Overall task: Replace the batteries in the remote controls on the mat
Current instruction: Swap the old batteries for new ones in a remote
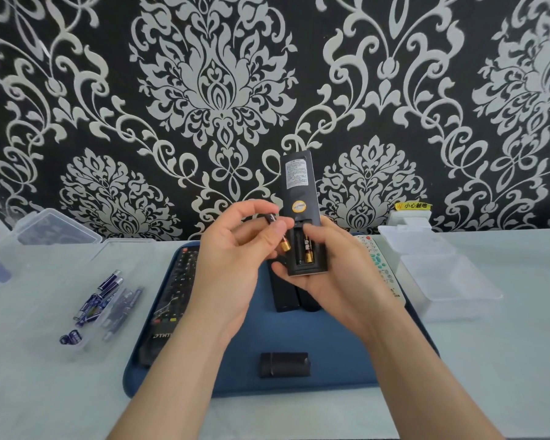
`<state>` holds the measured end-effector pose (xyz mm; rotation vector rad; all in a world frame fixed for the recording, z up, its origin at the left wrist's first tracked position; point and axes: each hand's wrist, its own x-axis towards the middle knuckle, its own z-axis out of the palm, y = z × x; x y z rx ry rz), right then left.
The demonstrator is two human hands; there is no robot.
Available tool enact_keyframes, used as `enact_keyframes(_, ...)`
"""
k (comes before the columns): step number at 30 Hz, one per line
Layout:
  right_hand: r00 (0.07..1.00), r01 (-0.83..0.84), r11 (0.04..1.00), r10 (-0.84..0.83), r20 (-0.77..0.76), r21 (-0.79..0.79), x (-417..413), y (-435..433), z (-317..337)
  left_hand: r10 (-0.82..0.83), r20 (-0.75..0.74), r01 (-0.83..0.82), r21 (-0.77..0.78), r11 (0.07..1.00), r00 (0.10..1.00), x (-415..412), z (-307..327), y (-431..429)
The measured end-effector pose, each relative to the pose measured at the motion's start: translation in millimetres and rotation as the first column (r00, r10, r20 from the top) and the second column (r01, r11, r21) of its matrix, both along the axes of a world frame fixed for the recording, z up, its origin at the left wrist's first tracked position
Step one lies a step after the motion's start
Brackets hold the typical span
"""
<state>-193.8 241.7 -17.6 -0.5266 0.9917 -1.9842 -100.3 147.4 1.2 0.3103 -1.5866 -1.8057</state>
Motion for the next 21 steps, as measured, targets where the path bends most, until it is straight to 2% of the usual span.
enact_keyframes(2,0.999,0.008,1.0,-0.007,0.035,-0.012,1.1,-1.3,1.4,0.027,-0.013,-0.028,-0.03,0.999,1.0,-1.7,-1.6,2.8)
enact_keyframes(8,0.997,0.043,0.999,-0.044,0.067,0.018,2.6,-5.2,-0.2,0.214,-0.002,-0.206,-0.267,0.941,0.977,-5.6,-5.9,3.6)
enact_keyframes(13,0.997,0.072,0.996,-0.073,0.013,0.057,3.4,-6.3,-2.3,0.247,0.049,-0.217,-0.333,0.918,0.968,-6.6,-7.2,2.2)
enact_keyframes(15,0.997,0.081,0.996,-0.082,0.001,0.044,3.9,-4.9,-2.1,0.22,0.041,-0.207,-0.211,0.955,0.975,-5.6,-5.5,3.2)
enact_keyframes(17,0.996,0.088,0.996,-0.088,0.012,0.026,3.8,-4.0,-0.9,0.134,-0.002,-0.133,0.073,0.988,0.991,-3.2,-1.3,2.1)
enact_keyframes(19,0.995,0.093,0.995,-0.093,0.017,0.029,2.9,-3.4,0.4,0.039,-0.031,-0.029,0.271,0.962,0.999,0.2,2.3,-1.7)
enact_keyframes(20,0.995,0.099,0.994,-0.1,0.014,0.039,2.8,-3.5,0.8,0.008,-0.011,-0.004,0.282,0.959,1.0,2.1,3.2,-3.7)
enact_keyframes(21,0.994,0.11,0.993,-0.11,0.007,0.05,2.6,-3.9,0.9,-0.001,0.042,-0.008,0.218,0.976,0.999,3.4,4.0,-5.3)
